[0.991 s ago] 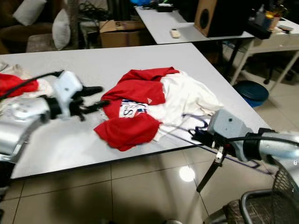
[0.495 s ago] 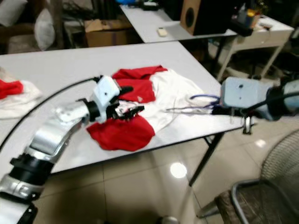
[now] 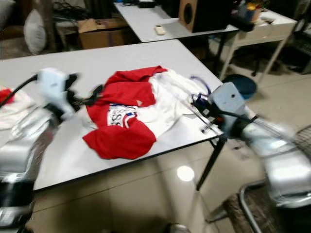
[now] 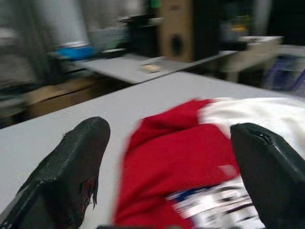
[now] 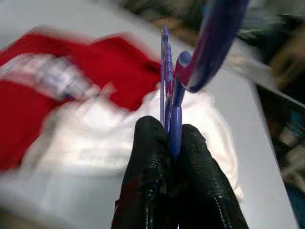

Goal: Hang hanger

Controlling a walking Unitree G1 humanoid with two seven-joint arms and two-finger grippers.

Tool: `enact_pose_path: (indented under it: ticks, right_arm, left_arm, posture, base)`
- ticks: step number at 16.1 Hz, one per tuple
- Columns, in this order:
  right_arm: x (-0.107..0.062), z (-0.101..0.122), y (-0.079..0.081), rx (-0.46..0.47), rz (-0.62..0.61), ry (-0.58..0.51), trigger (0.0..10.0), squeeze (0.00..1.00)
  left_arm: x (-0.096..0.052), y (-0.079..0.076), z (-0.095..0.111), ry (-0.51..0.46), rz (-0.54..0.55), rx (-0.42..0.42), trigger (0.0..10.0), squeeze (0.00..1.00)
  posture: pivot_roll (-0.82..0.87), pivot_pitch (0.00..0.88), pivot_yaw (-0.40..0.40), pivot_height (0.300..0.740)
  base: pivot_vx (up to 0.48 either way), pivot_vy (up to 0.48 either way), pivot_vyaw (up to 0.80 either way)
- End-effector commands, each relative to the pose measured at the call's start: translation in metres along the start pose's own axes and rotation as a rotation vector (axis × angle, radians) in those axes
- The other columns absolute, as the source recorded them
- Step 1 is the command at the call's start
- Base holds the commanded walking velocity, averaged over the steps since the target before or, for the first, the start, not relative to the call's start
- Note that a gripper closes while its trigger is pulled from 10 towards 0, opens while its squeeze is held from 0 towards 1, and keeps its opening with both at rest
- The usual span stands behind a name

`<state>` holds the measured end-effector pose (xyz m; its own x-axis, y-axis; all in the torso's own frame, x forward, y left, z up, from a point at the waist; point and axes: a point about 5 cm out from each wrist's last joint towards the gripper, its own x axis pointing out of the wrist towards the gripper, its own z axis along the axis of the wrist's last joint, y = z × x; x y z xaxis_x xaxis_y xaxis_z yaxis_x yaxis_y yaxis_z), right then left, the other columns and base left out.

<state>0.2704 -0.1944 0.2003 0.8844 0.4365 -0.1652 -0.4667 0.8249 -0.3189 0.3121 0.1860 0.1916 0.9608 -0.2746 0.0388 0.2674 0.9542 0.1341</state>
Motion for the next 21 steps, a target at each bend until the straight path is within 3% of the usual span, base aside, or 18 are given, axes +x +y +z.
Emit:
enact_pose_path:
  ticks: [1,2,3,5,7,10,13,17,21]
  right_arm:
    - [-0.001,0.007,0.002,0.061,-0.114,-0.063,10.0,0.00]
    - [0.004,0.007,0.016,0.217,-0.179,-0.130,10.0,0.00]
    - [0.005,0.010,0.029,0.311,-0.207,-0.177,10.0,0.00]
    - [0.007,0.013,0.048,0.385,-0.190,-0.192,10.0,0.00]
    - [0.008,0.014,0.071,0.341,-0.153,-0.200,10.0,0.00]
    - [-0.001,0.003,0.060,0.251,-0.297,-0.185,10.0,0.00]
    - [-0.007,-0.003,0.062,0.284,-0.233,-0.164,10.0,0.00]
    - [-0.002,-0.004,0.074,0.325,-0.210,-0.177,10.0,0.00]
    - [0.001,0.000,0.077,0.298,-0.178,-0.200,10.0,0.00]
  left_arm:
    - [-0.007,0.000,-0.001,0.011,0.038,0.005,10.0,0.00]
    - [-0.015,-0.006,-0.007,0.036,0.036,0.007,10.0,0.00]
    - [-0.021,-0.015,-0.008,0.049,0.022,0.029,10.0,0.00]
    - [-0.026,-0.022,-0.007,0.053,0.017,-0.015,10.0,0.00]
    - [-0.028,-0.031,-0.011,0.070,-0.007,-0.011,10.0,0.00]
    - [-0.033,-0.040,-0.013,0.097,-0.020,-0.013,10.0,0.00]
    - [-0.034,-0.045,-0.017,0.119,-0.038,0.003,10.0,0.00]
    - [-0.031,-0.046,-0.015,0.115,-0.026,-0.003,10.0,0.00]
    - [-0.029,-0.049,-0.011,0.115,-0.037,0.009,10.0,0.00]
  posture:
    - [-0.13,0.000,0.038,0.740]
    - [-0.12,0.000,0.034,0.740]
    - [-0.11,0.000,0.028,0.740]
    - [-0.11,0.000,0.028,0.740]
    - [-0.13,0.000,0.019,0.740]
    - [-0.11,0.000,0.012,0.740]
    - [-0.11,0.002,0.010,0.740]
    - [-0.11,0.000,0.000,0.740]
    - [-0.09,0.000,0.008,0.740]
  base:
    - [0.000,0.000,0.00]
    - [0.000,0.000,0.00]
    - [0.000,0.247,0.00]
    - [0.000,0.306,0.00]
    - [0.000,0.322,0.00]
    - [0.000,0.321,0.00]
    - [0.000,0.317,0.16]
    - [0.000,0.316,0.80]
    - [0.000,0.307,0.78]
